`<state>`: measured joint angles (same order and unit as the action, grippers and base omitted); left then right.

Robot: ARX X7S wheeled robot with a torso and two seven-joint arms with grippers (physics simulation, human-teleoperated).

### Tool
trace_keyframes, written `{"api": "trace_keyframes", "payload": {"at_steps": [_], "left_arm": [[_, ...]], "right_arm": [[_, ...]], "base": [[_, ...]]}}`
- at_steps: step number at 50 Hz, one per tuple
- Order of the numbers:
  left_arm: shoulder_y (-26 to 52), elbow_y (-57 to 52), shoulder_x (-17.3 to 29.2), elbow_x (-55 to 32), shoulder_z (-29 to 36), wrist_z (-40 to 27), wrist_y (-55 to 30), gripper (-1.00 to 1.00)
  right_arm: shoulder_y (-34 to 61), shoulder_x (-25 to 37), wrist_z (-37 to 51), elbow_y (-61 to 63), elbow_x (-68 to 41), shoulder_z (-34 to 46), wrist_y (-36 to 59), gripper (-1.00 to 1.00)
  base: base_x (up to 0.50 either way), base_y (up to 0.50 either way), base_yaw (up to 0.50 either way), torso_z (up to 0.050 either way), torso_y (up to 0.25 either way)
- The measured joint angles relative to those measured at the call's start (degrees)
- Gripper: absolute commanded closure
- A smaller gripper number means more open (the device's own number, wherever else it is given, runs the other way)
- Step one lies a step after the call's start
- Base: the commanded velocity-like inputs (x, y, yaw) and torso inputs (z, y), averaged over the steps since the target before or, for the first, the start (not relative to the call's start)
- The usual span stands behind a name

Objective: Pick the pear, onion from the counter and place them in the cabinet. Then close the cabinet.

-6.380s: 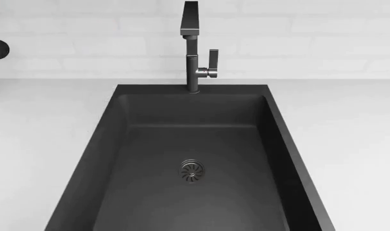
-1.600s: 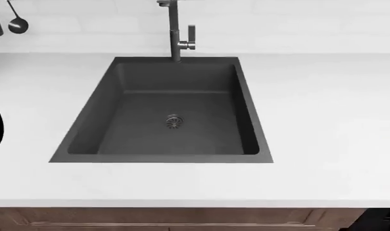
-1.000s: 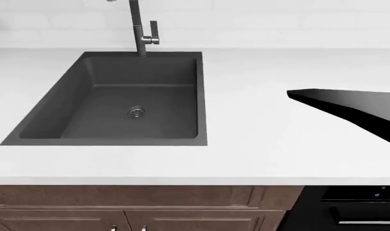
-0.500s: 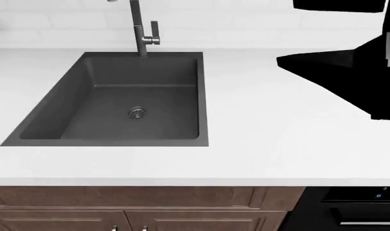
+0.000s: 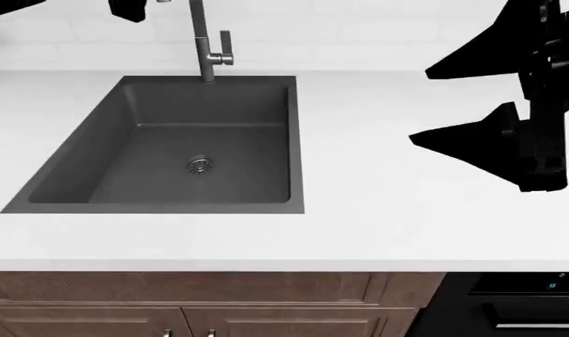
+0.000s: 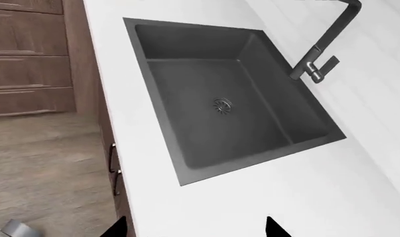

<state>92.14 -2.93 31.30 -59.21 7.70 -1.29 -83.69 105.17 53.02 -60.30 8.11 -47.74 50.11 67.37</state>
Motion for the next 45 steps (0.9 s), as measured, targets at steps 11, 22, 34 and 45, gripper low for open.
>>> {"api": "trace_keyframes", "payload": {"at_steps": [11,22,34,45], "left_arm": [[-3.5,5.2,1.9,5.4,6.6,5.4,7.5,-1.00],[-5.7,8.7,3.5,8.9,10.9,9.0,12.1,-1.00],[-6.8,9.3,3.8,9.3,12.0,11.1,14.1,-1.00],[-5.8,9.7,2.7,8.7,12.7,12.3,14.7,-1.00]], "right_arm": [[-0.1,-4.2,-4.0,-12.5,6.4,3.6,-7.7,-1.00],[-0.2,-8.6,-7.1,-24.3,11.3,6.5,-14.4,-1.00],[-2.1,-11.8,-7.6,-30.6,12.6,7.3,-18.0,-1.00],[-3.5,-12.7,-7.3,-32.1,12.7,7.7,-18.8,-1.00]], "base": [[0.00,0.00,0.00,0.000,0.000],[0.00,0.00,0.00,0.000,0.000],[0.00,-0.22,0.00,0.000,0.000],[0.02,-0.47,0.00,0.000,0.000]]}}
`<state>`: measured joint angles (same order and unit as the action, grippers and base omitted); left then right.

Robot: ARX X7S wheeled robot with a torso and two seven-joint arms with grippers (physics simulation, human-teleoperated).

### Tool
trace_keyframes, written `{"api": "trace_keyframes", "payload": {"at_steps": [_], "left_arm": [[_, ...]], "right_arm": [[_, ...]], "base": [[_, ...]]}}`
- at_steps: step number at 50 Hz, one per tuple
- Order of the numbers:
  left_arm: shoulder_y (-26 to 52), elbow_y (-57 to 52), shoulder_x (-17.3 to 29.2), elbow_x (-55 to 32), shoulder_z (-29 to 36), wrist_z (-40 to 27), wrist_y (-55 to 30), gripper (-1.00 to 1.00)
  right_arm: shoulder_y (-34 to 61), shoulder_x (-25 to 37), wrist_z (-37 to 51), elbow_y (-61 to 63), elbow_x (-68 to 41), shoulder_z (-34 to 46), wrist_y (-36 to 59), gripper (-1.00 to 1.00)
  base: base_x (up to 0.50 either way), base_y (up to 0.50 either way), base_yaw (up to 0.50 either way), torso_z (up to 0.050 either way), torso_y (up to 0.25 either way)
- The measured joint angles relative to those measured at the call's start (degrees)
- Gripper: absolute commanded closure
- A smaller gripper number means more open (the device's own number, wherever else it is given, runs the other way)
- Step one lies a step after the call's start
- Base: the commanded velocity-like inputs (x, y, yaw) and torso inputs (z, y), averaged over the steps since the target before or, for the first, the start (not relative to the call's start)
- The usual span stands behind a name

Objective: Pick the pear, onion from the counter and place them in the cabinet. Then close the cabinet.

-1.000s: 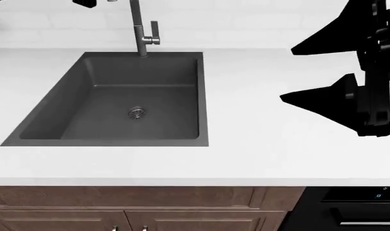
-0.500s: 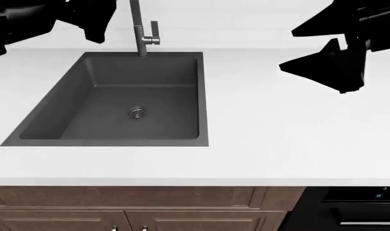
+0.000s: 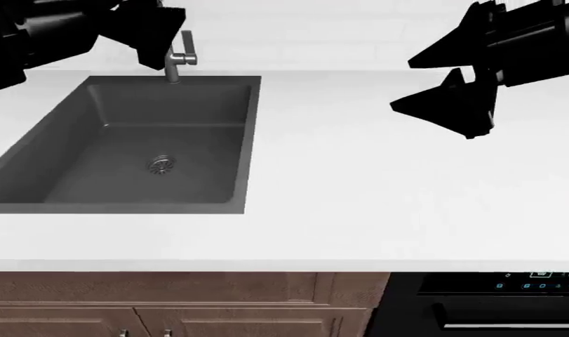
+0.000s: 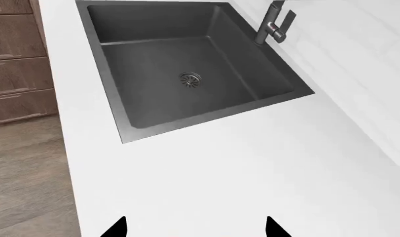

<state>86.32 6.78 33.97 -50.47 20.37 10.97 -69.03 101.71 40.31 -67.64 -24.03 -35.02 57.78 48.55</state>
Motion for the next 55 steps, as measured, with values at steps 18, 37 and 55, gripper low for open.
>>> {"api": "trace_keyframes", "payload": {"at_steps": [18,37,55], "left_arm": [[1.8,0.4,-0.7,-0.5,0.4,0.4,-0.2,-1.00],[3.4,0.9,-0.6,-0.5,0.8,0.5,-0.5,-1.00],[3.9,0.9,-0.5,-0.9,1.1,0.5,-0.6,-1.00]], "right_arm": [[0.1,-0.1,-0.7,0.8,1.5,2.1,-0.8,-1.00],[1.0,1.1,-1.1,2.9,1.8,2.8,0.0,-1.00],[1.3,2.3,-1.0,4.2,0.4,2.0,0.9,-1.00]], "base": [[0.47,0.02,0.00,0.000,0.000],[0.38,0.12,0.00,0.000,0.000],[0.03,0.00,0.00,0.000,0.001]]}}
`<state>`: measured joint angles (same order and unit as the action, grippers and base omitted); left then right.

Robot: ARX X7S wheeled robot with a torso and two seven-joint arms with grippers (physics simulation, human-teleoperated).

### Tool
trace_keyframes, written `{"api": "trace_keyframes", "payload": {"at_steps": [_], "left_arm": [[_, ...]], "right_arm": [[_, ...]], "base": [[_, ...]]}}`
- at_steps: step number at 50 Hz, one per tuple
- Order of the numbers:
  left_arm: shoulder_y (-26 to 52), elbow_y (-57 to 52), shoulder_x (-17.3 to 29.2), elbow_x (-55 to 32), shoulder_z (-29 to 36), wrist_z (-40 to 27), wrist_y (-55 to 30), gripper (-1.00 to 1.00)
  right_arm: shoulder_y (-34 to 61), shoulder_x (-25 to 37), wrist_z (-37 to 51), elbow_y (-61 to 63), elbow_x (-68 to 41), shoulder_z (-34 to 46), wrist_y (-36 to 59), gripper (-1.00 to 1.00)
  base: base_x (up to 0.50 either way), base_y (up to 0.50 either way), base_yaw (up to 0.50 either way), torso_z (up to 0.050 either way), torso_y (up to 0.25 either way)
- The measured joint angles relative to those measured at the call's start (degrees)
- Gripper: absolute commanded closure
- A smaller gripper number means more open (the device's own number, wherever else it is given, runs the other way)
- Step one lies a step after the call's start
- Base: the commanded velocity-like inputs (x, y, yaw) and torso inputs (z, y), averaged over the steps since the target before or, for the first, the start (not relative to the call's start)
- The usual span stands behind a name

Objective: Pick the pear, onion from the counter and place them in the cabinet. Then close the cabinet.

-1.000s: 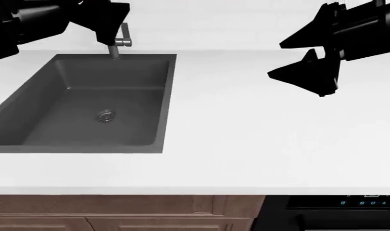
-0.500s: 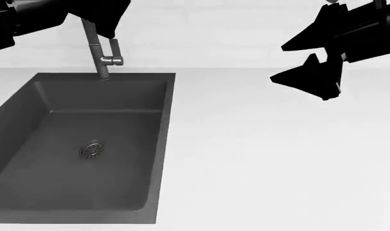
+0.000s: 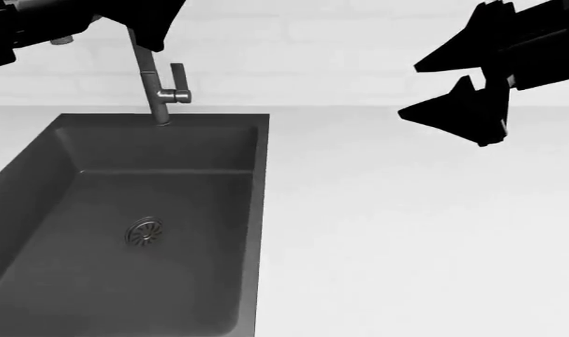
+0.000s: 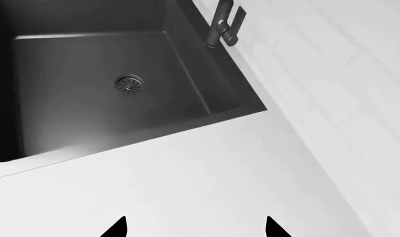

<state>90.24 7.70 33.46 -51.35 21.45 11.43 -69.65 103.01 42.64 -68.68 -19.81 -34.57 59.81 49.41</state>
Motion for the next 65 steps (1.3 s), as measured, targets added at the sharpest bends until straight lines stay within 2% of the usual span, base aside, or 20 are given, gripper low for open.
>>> {"api": "trace_keyframes", "payload": {"at_steps": [22,48,65], "left_arm": [[0.1,-0.4,0.2,-0.4,0.3,-0.1,0.0,-1.00],[0.2,-0.7,0.4,-1.0,0.3,-0.5,0.0,-1.00],[0.5,-0.7,0.5,-1.5,0.2,-0.8,-0.1,-1.00]], "right_arm": [[-0.5,1.8,1.1,1.9,-2.0,-1.6,0.8,-1.00],[-3.8,14.7,10.2,14.1,-11.8,-12.5,2.5,-1.00],[2.7,17.6,19.0,18.8,-13.0,-19.3,5.5,-1.00]], "base": [[0.04,0.01,0.00,0.000,0.000],[0.00,0.00,0.00,0.000,0.000],[0.00,0.00,0.00,0.000,0.000]]}}
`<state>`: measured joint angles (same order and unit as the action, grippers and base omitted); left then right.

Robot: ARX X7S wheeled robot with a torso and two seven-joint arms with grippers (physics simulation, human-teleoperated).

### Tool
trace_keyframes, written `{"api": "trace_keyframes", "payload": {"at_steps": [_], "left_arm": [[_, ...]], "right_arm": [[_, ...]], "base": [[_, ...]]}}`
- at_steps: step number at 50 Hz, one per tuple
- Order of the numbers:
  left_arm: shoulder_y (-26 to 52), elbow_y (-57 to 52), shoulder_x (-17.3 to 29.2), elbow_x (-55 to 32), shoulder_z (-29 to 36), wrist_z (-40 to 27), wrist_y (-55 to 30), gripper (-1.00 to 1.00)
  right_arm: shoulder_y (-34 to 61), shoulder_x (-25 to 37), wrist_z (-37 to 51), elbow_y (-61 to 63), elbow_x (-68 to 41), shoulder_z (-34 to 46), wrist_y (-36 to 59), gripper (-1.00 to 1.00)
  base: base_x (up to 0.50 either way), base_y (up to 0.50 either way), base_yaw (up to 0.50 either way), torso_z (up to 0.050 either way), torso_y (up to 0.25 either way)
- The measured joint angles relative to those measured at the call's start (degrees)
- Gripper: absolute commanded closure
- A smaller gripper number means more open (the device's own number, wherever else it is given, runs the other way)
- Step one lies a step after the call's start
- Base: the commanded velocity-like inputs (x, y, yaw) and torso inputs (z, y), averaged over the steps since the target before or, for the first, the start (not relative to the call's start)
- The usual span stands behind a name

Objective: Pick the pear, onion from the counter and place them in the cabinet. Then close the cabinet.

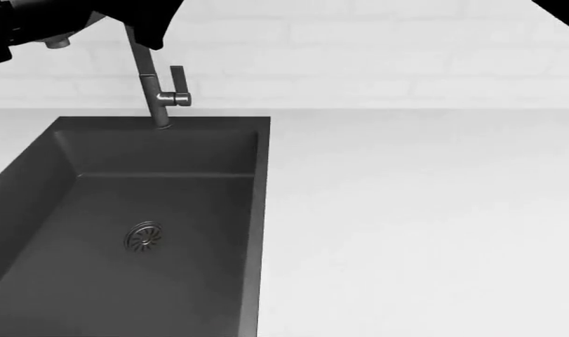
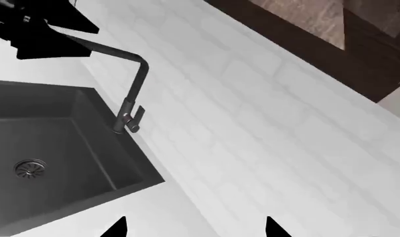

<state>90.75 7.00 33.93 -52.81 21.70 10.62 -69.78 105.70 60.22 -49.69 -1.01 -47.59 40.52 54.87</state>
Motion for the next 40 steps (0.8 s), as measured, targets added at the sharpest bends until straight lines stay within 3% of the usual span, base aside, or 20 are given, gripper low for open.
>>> {"api": "trace_keyframes", "payload": {"at_steps": [15,40], "left_arm": [[0.1,0.0,0.2,-0.3,0.0,-0.1,0.1,-1.00],[0.0,-0.2,0.3,-0.9,-0.1,-0.7,0.1,-1.00]], "right_arm": [[5.3,0.5,7.8,0.8,0.7,-3.2,5.8,-1.00],[11.8,-2.0,18.5,-4.6,6.5,-1.8,17.5,-1.00]], "base": [[0.00,0.00,0.00,0.000,0.000],[0.00,0.00,0.00,0.000,0.000]]}}
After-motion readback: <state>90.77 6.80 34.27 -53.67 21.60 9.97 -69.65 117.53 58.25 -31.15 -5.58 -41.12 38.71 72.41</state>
